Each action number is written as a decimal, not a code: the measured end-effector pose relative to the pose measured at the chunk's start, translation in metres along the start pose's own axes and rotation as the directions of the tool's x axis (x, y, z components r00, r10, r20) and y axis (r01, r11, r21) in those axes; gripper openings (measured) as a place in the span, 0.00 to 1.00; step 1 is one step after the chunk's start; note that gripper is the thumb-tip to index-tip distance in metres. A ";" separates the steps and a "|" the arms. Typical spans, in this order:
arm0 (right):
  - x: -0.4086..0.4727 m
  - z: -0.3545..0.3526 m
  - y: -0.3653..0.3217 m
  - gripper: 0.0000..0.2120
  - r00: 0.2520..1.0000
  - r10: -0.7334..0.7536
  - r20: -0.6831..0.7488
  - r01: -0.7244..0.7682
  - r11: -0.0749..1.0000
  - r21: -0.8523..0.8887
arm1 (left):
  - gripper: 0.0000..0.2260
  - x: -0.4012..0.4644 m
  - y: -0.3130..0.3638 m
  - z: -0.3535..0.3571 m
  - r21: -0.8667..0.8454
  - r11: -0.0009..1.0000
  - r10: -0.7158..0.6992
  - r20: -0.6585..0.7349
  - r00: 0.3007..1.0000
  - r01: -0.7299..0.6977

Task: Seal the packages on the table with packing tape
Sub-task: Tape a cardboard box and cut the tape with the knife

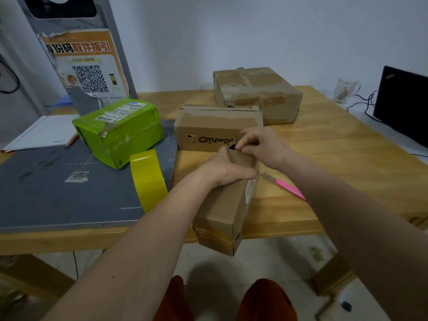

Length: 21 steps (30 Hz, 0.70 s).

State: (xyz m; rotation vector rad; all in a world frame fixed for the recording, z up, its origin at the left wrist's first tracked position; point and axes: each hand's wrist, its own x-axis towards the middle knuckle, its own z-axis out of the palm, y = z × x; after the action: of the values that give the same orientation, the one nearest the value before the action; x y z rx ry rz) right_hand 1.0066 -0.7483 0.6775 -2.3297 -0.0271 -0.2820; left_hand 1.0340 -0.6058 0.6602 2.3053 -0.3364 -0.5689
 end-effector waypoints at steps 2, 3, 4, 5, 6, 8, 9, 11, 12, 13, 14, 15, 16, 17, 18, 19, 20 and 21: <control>0.001 0.000 0.001 0.13 0.997 -0.062 0.053 0.071 0.978 -0.196 | 0.42 0.000 0.000 0.000 -0.007 1.000 -0.003 0.004 1.000 0.004; 0.001 0.001 0.000 0.14 0.992 -0.067 0.107 0.098 0.946 -0.309 | 0.41 0.000 0.000 0.001 -0.007 1.000 -0.003 0.003 1.000 0.003; 0.002 0.000 -0.001 0.15 0.987 -0.051 0.154 0.110 0.908 -0.403 | 0.41 0.000 0.000 0.000 -0.009 1.000 -0.002 0.001 1.000 0.002; 0.003 0.000 -0.002 0.15 0.980 -0.019 0.196 0.110 0.878 -0.466 | 0.42 0.000 0.000 0.001 -0.011 1.000 0.000 0.002 1.000 0.000; 0.004 -0.002 -0.004 0.15 0.973 0.012 0.230 0.105 0.865 -0.490 | 0.42 -0.001 0.000 0.000 -0.011 1.000 0.001 0.004 1.000 -0.001; 0.006 -0.007 -0.007 0.12 0.962 0.037 0.271 0.097 0.880 -0.465 | 0.44 -0.002 0.001 0.000 -0.008 1.000 -0.003 0.014 1.000 0.003; 0.006 -0.010 -0.009 0.10 0.961 0.035 0.276 0.095 0.891 -0.445 | 0.44 -0.002 0.001 0.001 -0.008 1.000 -0.007 0.017 1.000 0.007; 0.006 -0.016 -0.008 0.07 0.967 0.001 0.256 0.105 0.910 -0.402 | 0.44 -0.002 0.001 0.001 -0.010 1.000 -0.009 0.011 1.000 0.009; 0.005 -0.018 -0.007 0.06 0.971 -0.022 0.238 0.115 0.917 -0.383 | 0.44 -0.002 0.001 0.001 -0.013 1.000 -0.010 0.006 1.000 0.010; 0.003 -0.018 -0.006 0.05 0.975 -0.044 0.219 0.124 0.923 -0.365 | 0.43 -0.002 0.001 0.001 -0.015 1.000 -0.009 0.002 1.000 0.009; 0.002 -0.018 -0.004 0.05 0.978 -0.060 0.198 0.128 0.928 -0.349 | 0.43 -0.002 0.001 0.001 -0.015 1.000 -0.007 0.000 1.000 0.007; 0.001 -0.018 -0.003 0.04 0.981 -0.076 0.176 0.132 0.933 -0.335 | 0.42 -0.002 0.001 0.001 -0.014 1.000 -0.006 -0.001 1.000 0.006; 0.000 -0.018 -0.002 0.04 0.981 -0.090 0.169 0.144 0.929 -0.340 | 0.41 -0.002 0.001 0.001 -0.014 1.000 -0.005 0.002 1.000 0.005; -0.001 -0.018 -0.002 0.04 0.976 -0.109 0.188 0.174 0.911 -0.374 | 0.40 -0.002 0.000 0.000 -0.015 1.000 -0.005 0.003 1.000 0.005; -0.001 -0.018 -0.003 0.06 0.965 -0.115 0.234 0.210 0.876 -0.434 | 0.39 -0.002 0.000 0.000 -0.018 1.000 -0.005 0.004 1.000 0.005; 0.000 -0.017 -0.004 0.08 0.953 -0.103 0.286 0.237 0.839 -0.489 | 0.38 -0.001 0.000 0.000 -0.024 1.000 -0.006 0.005 1.000 0.006; 0.000 -0.018 -0.005 0.09 0.942 -0.084 0.326 0.255 0.811 -0.527 | 0.37 -0.001 -0.001 0.000 -0.029 1.000 -0.005 0.004 1.000 0.005; 0.000 -0.019 -0.005 0.08 0.936 -0.084 0.343 0.269 0.799 -0.538 | 0.37 -0.001 -0.001 0.000 -0.033 0.999 -0.004 0.004 1.000 0.004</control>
State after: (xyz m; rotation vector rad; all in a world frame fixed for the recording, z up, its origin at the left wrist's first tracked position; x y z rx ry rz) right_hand 1.0028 -0.7581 0.6944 -2.9723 -0.3656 -0.0113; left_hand 1.0333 -0.6049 0.6600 2.2737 -0.3223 -0.5766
